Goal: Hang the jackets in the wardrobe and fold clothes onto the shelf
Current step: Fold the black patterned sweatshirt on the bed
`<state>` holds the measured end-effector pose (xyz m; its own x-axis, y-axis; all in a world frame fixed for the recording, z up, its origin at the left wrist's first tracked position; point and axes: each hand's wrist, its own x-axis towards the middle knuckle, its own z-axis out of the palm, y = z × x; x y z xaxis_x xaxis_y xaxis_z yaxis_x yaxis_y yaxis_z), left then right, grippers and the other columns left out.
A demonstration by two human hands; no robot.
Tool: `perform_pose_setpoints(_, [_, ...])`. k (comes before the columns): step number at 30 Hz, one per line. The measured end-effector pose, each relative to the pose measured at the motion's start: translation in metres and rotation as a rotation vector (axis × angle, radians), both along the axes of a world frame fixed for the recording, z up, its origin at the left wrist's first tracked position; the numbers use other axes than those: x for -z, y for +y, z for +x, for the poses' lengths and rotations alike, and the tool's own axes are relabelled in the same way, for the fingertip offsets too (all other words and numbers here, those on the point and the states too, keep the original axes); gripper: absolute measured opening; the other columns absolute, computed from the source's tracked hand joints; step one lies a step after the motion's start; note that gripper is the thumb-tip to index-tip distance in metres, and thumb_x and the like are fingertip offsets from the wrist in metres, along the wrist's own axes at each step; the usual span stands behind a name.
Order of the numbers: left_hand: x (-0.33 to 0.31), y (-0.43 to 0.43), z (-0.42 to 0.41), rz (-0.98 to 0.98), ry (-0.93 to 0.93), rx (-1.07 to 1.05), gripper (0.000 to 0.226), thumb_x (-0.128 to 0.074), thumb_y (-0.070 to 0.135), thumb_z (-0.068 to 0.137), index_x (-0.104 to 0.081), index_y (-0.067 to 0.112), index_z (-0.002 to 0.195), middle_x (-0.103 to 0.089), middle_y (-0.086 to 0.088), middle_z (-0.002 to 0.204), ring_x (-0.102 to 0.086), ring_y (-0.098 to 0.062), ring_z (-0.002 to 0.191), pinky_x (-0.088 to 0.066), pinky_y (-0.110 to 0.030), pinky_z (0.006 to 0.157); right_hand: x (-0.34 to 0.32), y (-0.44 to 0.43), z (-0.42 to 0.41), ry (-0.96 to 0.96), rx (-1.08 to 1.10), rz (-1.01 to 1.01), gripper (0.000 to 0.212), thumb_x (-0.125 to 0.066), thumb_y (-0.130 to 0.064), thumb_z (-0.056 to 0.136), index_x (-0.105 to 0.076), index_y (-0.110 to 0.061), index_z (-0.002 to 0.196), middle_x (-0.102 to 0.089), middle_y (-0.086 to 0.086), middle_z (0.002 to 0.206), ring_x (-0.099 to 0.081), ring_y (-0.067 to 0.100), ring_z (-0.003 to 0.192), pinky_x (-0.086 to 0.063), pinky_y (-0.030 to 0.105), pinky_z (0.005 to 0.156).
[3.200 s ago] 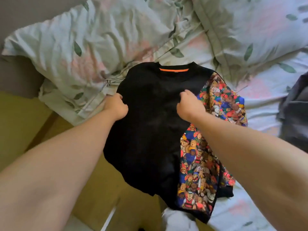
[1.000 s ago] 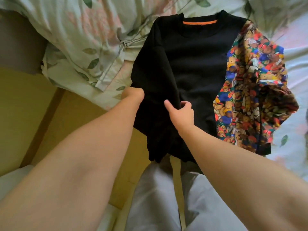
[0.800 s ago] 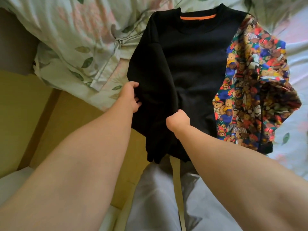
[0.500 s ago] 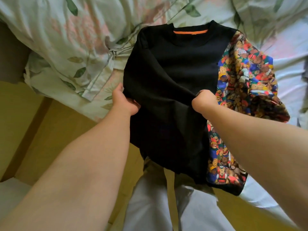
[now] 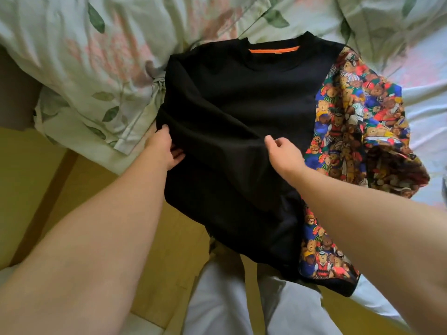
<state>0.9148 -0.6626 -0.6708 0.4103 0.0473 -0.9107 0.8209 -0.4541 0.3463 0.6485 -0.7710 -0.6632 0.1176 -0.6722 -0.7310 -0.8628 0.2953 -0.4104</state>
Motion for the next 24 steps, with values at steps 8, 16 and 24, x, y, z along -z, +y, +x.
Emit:
perform_pose_setpoints(8, [-0.018, -0.039, -0.005, 0.387, -1.135, 1.140, 0.051, -0.063, 0.027, 0.093, -0.043, 0.015, 0.138, -0.040, -0.012, 0.146, -0.046, -0.034, 0.130, -0.040, -0.045, 0.106, -0.006, 0.035, -0.040, 0.303, -0.265, 0.364, 0.047, -0.062, -0.028, 0.087, -0.055, -0.005, 0.128, -0.062, 0.010, 0.109, -0.061, 0.029, 0.101, -0.052, 0.035, 0.084])
perform_pose_setpoints(16, [-0.010, -0.095, 0.006, 0.633, -1.258, 2.110, 0.051, -0.056, 0.021, 0.086, -0.051, 0.022, 0.137, -0.035, -0.009, 0.154, -0.032, -0.035, 0.134, -0.033, -0.051, 0.107, -0.013, -0.012, -0.080, 0.357, -0.052, 0.033, 0.040, -0.047, -0.017, 0.087, -0.057, -0.008, 0.124, -0.059, 0.017, 0.129, -0.056, 0.040, 0.119, -0.047, 0.041, 0.094])
perform_pose_setpoints(24, [-0.005, -0.137, 0.001, 0.539, -1.243, 1.781, 0.029, -0.047, 0.021, 0.100, -0.054, 0.007, 0.125, -0.054, -0.019, 0.129, -0.048, -0.040, 0.120, -0.041, -0.052, 0.098, -0.020, -0.002, -0.119, -0.018, 0.441, 0.295, 0.006, -0.054, -0.009, 0.076, -0.057, -0.007, 0.081, -0.058, 0.014, 0.088, -0.052, 0.028, 0.077, -0.037, 0.035, 0.067])
